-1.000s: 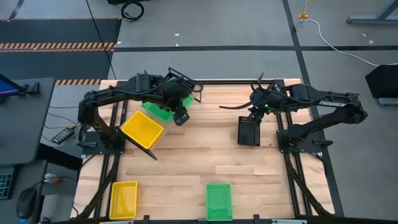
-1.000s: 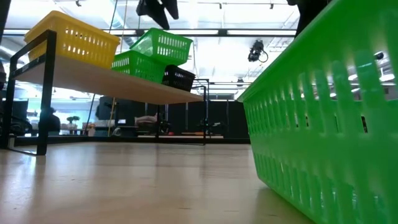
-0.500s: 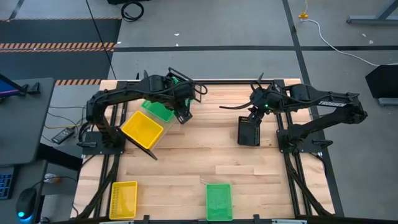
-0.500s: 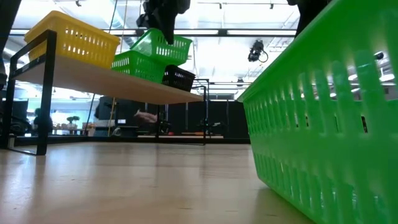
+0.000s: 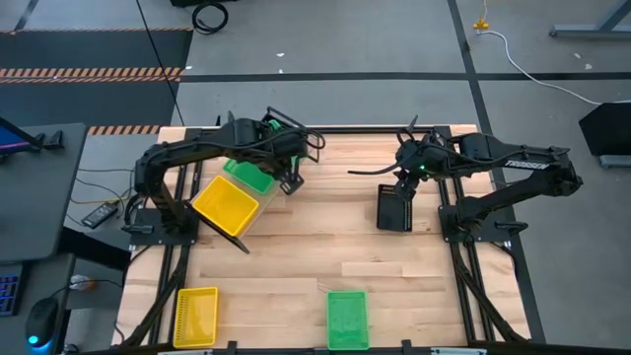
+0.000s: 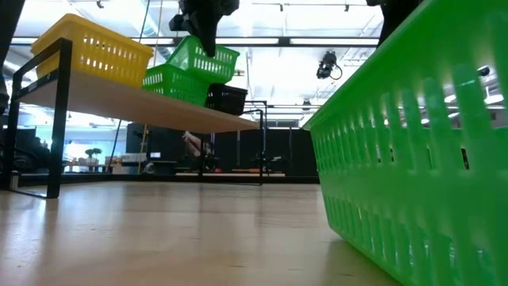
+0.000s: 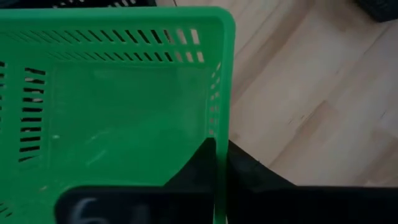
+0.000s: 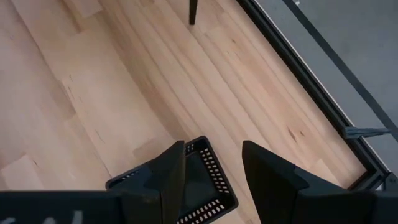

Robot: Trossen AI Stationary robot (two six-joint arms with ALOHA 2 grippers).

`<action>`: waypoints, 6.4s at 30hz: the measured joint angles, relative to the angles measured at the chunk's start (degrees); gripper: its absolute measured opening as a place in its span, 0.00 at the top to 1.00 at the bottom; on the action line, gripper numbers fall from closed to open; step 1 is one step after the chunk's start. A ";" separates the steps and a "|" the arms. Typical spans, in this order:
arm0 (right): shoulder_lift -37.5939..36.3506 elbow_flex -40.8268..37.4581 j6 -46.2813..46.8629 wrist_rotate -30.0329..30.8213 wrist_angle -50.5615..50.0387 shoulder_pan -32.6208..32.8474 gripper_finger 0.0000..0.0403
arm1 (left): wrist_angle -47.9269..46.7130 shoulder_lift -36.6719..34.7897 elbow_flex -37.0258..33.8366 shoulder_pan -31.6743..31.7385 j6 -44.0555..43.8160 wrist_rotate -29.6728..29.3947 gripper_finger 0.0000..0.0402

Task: Stack baskets on shelf by color
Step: Stack the top green bin on top of the other green bin on the shelf, then stack the black bin on top of the other black bins on the shelf

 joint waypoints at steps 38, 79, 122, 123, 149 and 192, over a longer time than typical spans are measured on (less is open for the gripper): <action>-1.35 -12.61 -0.99 -4.54 5.86 -0.37 0.59 | -9.09 -4.12 4.30 -5.49 -19.46 -4.76 0.98; -3.67 -12.59 -0.99 -4.99 6.47 -0.37 0.59 | -5.64 -5.52 -7.34 -3.72 -29.13 -2.62 0.70; -3.78 -12.59 -1.43 -5.89 6.45 -0.37 0.59 | -9.01 -3.53 -2.49 -5.07 -24.35 -2.00 0.97; -3.77 -12.59 -1.43 -5.90 6.45 -0.37 0.59 | -8.95 -3.53 -2.49 -5.11 -24.39 -2.04 0.97; -3.78 -12.57 -1.36 -6.49 6.60 -0.37 0.59 | -9.01 -0.23 -2.49 -6.38 -22.26 -0.85 0.98; -3.76 -12.89 -4.79 -16.34 5.98 0.26 0.59 | -2.71 -0.25 0.27 -6.91 -21.58 -1.87 0.68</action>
